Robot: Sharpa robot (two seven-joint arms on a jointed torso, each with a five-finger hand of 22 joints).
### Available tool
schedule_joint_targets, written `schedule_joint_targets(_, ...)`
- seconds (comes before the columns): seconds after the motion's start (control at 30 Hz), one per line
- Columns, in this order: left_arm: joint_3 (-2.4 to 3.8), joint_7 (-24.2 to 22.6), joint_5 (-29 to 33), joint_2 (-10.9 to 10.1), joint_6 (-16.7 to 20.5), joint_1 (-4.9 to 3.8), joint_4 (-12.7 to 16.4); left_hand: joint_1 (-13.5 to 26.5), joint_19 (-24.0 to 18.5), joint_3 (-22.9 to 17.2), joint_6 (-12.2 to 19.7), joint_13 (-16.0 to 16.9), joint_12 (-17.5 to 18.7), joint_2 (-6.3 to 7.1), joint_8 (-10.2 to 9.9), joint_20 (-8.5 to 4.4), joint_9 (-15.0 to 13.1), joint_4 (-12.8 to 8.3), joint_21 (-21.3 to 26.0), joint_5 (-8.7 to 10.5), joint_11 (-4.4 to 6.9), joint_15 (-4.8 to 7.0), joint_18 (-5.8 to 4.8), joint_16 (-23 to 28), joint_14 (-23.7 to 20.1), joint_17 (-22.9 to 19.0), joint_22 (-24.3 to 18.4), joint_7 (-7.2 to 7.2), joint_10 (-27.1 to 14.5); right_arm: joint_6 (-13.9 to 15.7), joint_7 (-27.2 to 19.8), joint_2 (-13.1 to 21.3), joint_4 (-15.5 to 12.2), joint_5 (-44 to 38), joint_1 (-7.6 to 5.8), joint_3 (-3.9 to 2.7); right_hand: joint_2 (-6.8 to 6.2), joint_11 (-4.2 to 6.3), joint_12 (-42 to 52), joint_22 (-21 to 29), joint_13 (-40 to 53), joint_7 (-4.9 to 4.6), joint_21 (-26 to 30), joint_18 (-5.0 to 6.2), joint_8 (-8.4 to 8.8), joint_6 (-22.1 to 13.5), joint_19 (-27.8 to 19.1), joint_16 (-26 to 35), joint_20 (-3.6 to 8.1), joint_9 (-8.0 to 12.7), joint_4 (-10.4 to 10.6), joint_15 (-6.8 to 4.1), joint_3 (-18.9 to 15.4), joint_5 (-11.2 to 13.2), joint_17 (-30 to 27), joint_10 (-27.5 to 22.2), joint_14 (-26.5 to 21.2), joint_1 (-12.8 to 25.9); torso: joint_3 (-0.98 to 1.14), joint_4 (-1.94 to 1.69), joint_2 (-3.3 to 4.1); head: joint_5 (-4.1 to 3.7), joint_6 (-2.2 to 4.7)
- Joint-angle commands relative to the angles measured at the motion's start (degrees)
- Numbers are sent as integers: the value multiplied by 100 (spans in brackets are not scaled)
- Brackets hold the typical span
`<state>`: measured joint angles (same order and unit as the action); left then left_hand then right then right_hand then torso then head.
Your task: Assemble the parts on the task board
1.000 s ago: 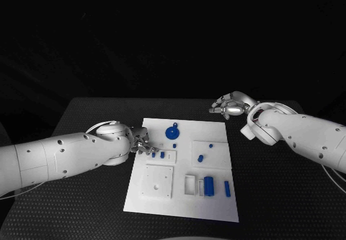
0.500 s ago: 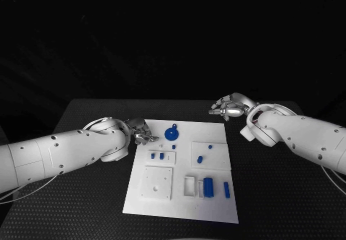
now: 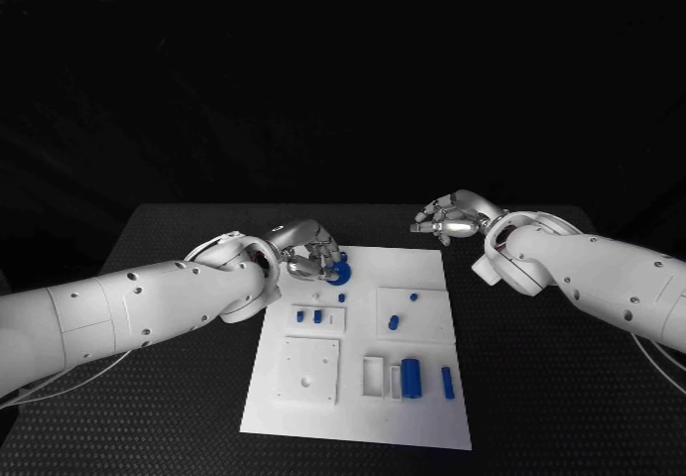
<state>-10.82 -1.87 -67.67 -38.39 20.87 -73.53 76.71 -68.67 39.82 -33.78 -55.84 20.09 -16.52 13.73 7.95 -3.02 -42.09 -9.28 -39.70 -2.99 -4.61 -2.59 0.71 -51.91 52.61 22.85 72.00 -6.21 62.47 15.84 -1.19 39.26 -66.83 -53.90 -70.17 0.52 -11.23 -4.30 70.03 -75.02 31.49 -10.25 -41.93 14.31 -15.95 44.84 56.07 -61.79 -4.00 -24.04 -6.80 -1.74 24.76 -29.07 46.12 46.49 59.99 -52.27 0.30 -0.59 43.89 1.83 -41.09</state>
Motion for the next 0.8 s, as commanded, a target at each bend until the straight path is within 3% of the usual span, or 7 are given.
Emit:
schedule_joint_targets(0.03,-13,-514,-1149,150,21,-1,-106,-85,138,7,-32,-136,224,-41,-9,-46,83,-86,-1,-14,-4,61,123,6,153,87,37,10,136,-34,-78,-15,-1,10,3,-1,51,-12,17,-114,-5,-51,12,69,-39,3,-22,-24,-8,8,-38,5,-3,-15,-7,-36,-46,-11,-1,-3,1,-7,9)
schedule_joint_targets(0.27,-87,-345,-1930,355,-590,0,-188,31,237,60,37,-290,522,105,-33,-123,217,-32,-10,-24,-44,142,90,-83,275,257,107,5,215,-37,-83,-28,-6,10,3,-1,56,-12,19,-114,-6,-51,11,68,-40,4,-21,-26,-8,8,-40,5,-1,-15,-7,-35,-45,-13,4,1,-2,-13,16)
schedule_joint_targets(0.4,-135,-331,-2163,463,-641,2,-268,90,218,98,127,-337,625,161,-71,-133,286,21,12,1,-47,138,69,-70,240,301,134,18,231,-27,-72,-33,-14,10,3,-1,58,-11,20,-114,-6,-51,11,68,-41,5,-20,-26,-8,8,-40,5,0,-15,-8,-34,-44,-14,4,-1,-5,-24,21)
schedule_joint_targets(0.8,-212,-287,-2237,619,-798,16,-470,2,231,63,52,-361,684,87,-11,-148,334,28,28,-24,-30,151,64,-68,247,362,172,1,373,-25,-76,-38,-5,1,2,-2,68,-10,23,-115,-9,-50,8,68,-42,6,-18,-29,-7,9,-47,4,6,-10,-9,-33,-43,-26,2,-8,-2,-31,-2)
